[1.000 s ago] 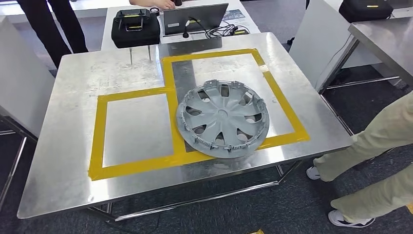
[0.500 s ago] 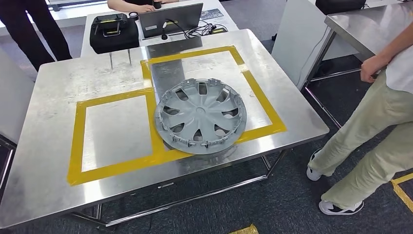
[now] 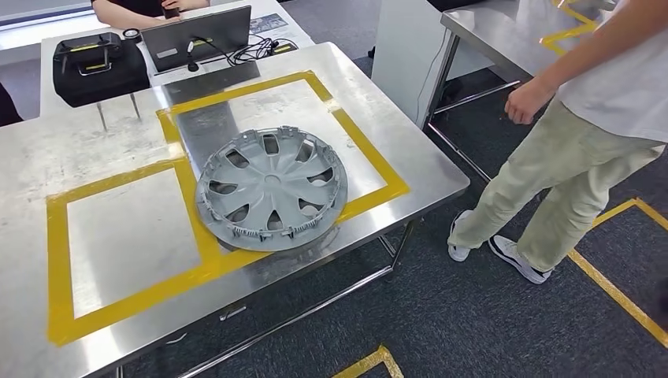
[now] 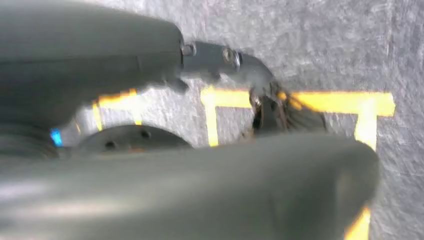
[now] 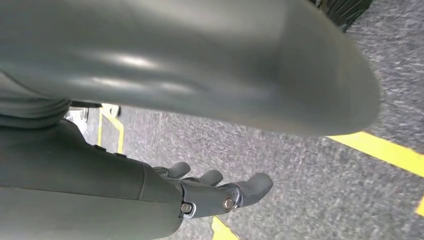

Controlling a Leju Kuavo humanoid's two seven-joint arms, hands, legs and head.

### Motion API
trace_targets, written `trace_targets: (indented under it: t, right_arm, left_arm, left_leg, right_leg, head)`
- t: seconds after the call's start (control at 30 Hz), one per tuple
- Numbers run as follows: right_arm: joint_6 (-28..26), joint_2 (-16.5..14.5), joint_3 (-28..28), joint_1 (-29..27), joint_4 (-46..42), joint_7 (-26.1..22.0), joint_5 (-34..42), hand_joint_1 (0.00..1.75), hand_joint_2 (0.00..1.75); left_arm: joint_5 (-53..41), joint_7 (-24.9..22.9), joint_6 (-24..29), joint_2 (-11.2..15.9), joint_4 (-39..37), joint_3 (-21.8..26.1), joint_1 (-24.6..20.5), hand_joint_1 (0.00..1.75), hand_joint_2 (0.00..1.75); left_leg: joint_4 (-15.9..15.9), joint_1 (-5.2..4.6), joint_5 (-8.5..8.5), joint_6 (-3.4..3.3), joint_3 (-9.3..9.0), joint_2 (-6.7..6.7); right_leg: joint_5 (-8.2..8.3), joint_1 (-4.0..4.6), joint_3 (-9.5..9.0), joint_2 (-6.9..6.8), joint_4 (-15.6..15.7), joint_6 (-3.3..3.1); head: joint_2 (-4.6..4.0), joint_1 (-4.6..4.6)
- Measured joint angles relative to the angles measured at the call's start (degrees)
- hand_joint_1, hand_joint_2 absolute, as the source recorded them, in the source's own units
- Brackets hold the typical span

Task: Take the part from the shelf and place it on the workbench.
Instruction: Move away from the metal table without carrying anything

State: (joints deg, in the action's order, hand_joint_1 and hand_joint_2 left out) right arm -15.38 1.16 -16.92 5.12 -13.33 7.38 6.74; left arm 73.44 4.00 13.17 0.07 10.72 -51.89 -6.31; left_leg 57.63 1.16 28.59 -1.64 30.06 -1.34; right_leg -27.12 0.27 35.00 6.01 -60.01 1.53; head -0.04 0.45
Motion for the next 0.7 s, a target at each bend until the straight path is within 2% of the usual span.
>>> trace_targets:
  t: [0.07,0.1,0.13,0.17,0.2,0.23,0.27,0.3,0.33,0.37,0.43,0.47,0.5,0.53,0.6,0.63,0.67,0.7]
  right_arm:
    - [-0.40,0.27,0.00,0.14,0.27,-0.32,0.16,0.00,0.00]
    - [-0.69,0.40,0.00,0.28,0.38,-0.55,0.11,0.00,0.00]
    - [-1.04,0.49,0.00,0.39,0.46,-0.82,-0.03,0.00,0.00]
    - [-1.46,0.56,0.00,0.43,0.52,-1.13,-0.26,0.00,0.00]
    - [-1.90,0.64,0.00,0.40,0.58,-1.47,-0.49,0.00,0.00]
    - [-2.32,0.79,0.00,0.34,0.63,-1.84,-0.62,0.00,0.00]
    - [-2.62,0.95,0.00,0.31,0.69,-2.17,-0.59,0.00,0.00]
    - [-2.72,1.12,0.00,0.35,0.75,-2.43,-0.43,0.00,0.00]
    - [-2.48,1.26,0.00,0.45,0.80,-2.49,-0.30,0.00,0.00]
    - [-1.85,1.33,0.01,0.56,0.84,-2.19,-0.43,0.00,0.00]
    - [0.16,1.37,0.34,0.63,1.01,-0.66,-2.19,0.00,0.00]
    - [1.07,1.27,0.77,0.56,1.09,0.21,-3.61,0.00,0.00]
    - [1.75,1.05,1.36,0.51,1.20,0.89,-5.00,0.00,0.00]
    - [2.16,0.76,1.98,0.47,1.27,1.25,-6.02,0.00,0.00]
    - [2.54,-0.03,3.07,0.52,1.37,1.22,-7.07,0.00,0.00]
    - [2.51,-0.37,3.55,0.54,1.40,0.99,-7.35,0.00,0.00]
    - [2.37,-0.73,4.02,0.54,1.44,0.71,-7.64,0.00,0.00]
    - [2.01,-1.04,4.54,0.49,1.50,0.38,-8.03,0.00,0.00]
  left_arm:
    - [0.05,0.05,0.03,-0.13,0.01,-0.11,0.02,0.00,0.00]
    - [0.09,0.09,0.02,-0.18,0.01,-0.17,0.12,0.00,0.00]
    - [0.15,0.12,-0.01,-0.20,0.01,-0.22,0.23,0.00,0.00]
    - [0.24,0.15,-0.11,-0.21,0.00,-0.23,0.31,0.00,0.00]
    - [0.33,0.11,-0.39,-0.25,0.00,-0.24,0.33,0.00,0.00]
    - [0.42,-0.01,-0.79,-0.31,0.00,-0.25,0.31,0.00,0.00]
    - [0.46,-0.14,-1.35,-0.41,0.01,-0.25,0.27,0.00,0.00]
    - [0.49,-0.21,-1.90,-0.54,0.03,-0.26,0.23,0.00,0.00]
    - [0.44,0.02,-2.16,-0.65,0.04,-0.28,0.22,0.00,0.00]
    - [0.26,0.53,-2.06,-0.76,0.05,-0.30,0.20,0.00,0.00]
    - [-0.73,2.07,-0.37,-0.84,0.07,-0.44,-0.02,0.00,0.00]
    - [-1.53,2.64,0.97,-0.72,0.07,-0.63,-0.22,0.00,0.00]
    - [-2.41,2.83,2.52,-0.47,0.05,-0.95,-0.40,0.00,0.00]
    - [-3.12,2.58,3.75,-0.12,0.04,-1.29,-0.51,0.00,0.00]
    - [-3.69,0.89,4.81,0.81,0.02,-1.83,-0.49,0.00,0.00]
    - [-3.62,-0.05,4.87,1.21,0.01,-2.02,-0.44,0.00,0.00]
    - [-3.51,-0.82,5.13,1.56,-0.02,-2.21,-0.39,0.00,0.00]
    - [-3.29,-1.36,5.77,1.85,-0.04,-2.41,-0.34,0.00,0.00]
  left_leg:
    - [-0.16,0.02,-0.26,-0.34,-0.12,1.43]
    - [-0.15,-0.01,-0.28,-0.40,0.00,2.24]
    - [-0.14,-0.02,-0.26,-0.37,0.08,3.11]
    - [-0.13,-0.01,-0.21,-0.33,0.12,3.93]
    - [-0.12,0.01,-0.15,-0.25,0.12,4.73]
    - [-0.12,0.02,-0.07,-0.15,0.05,5.41]
    - [-0.12,0.01,0.04,0.00,-0.08,6.03]
    - [-0.12,-0.11,0.20,0.24,-0.25,6.64]
    - [-0.13,-0.20,0.36,0.57,-0.41,7.21]
    - [-0.16,-0.26,0.50,0.93,-0.60,7.74]
    - [-0.46,-0.16,0.67,1.76,-1.17,8.87]
    - [-0.46,-0.03,0.87,2.15,-1.33,8.71]
    - [0.12,0.04,1.54,2.47,-1.21,7.64]
    - [1.86,0.07,2.79,2.67,-0.53,5.97]
    - [8.84,0.11,6.34,2.81,2.68,2.55]
    - [12.81,0.08,7.79,2.85,4.65,1.86]
    - [15.63,0.05,8.38,2.86,6.20,1.57]
    - [16.36,0.00,7.75,2.78,6.89,1.42]
  right_leg:
    - [-3.73,-0.14,2.71,-3.58,-6.12,0.69]
    - [-5.84,-0.36,4.59,-4.76,-10.18,1.05]
    - [-7.09,-0.60,6.04,-5.27,-13.33,1.35]
    - [-7.35,-0.82,6.71,-5.49,-14.85,1.57]
    - [-6.46,-1.01,6.20,-5.72,-14.05,1.73]
    - [-4.66,-1.14,4.49,-6.13,-10.87,1.78]
    - [-2.68,-1.16,2.08,-7.23,-6.36,1.69]
    - [-1.08,-1.07,-0.10,-8.44,-2.23,1.50]
    - [-0.14,-0.91,-1.55,-9.34,0.59,1.14]
    - [0.20,-0.71,-2.11,-9.86,1.97,0.73]
    - [0.27,-0.38,-1.92,-8.76,2.31,-0.14]
    - [0.45,-0.48,-2.19,-8.15,2.66,-0.52]
    - [0.70,-0.62,-2.66,-7.60,3.03,-0.93]
    - [1.02,-0.80,-3.10,-7.06,3.40,-1.35]
    - [1.41,-0.86,-3.38,-5.87,3.56,-1.93]
    - [1.48,-0.78,-3.26,-5.06,3.54,-2.07]
    - [1.50,-0.70,-3.21,-4.25,3.51,-2.11]
    - [1.50,-0.65,-3.20,-3.32,3.46,-2.13]
  head:
    - [0.00,0.79]
    - [0.00,1.21]
    - [0.00,1.46]
    - [0.00,1.63]
    - [0.00,1.77]
    - [0.00,1.93]
    - [0.00,2.14]
    - [0.00,2.33]
    - [0.00,2.45]
    - [0.00,2.49]
    - [0.00,2.43]
    - [0.00,2.45]
    - [0.00,2.37]
    - [0.00,2.16]
    - [0.00,1.40]
    - [0.00,1.04]
    - [0.00,0.74]
    - [0.00,0.47]
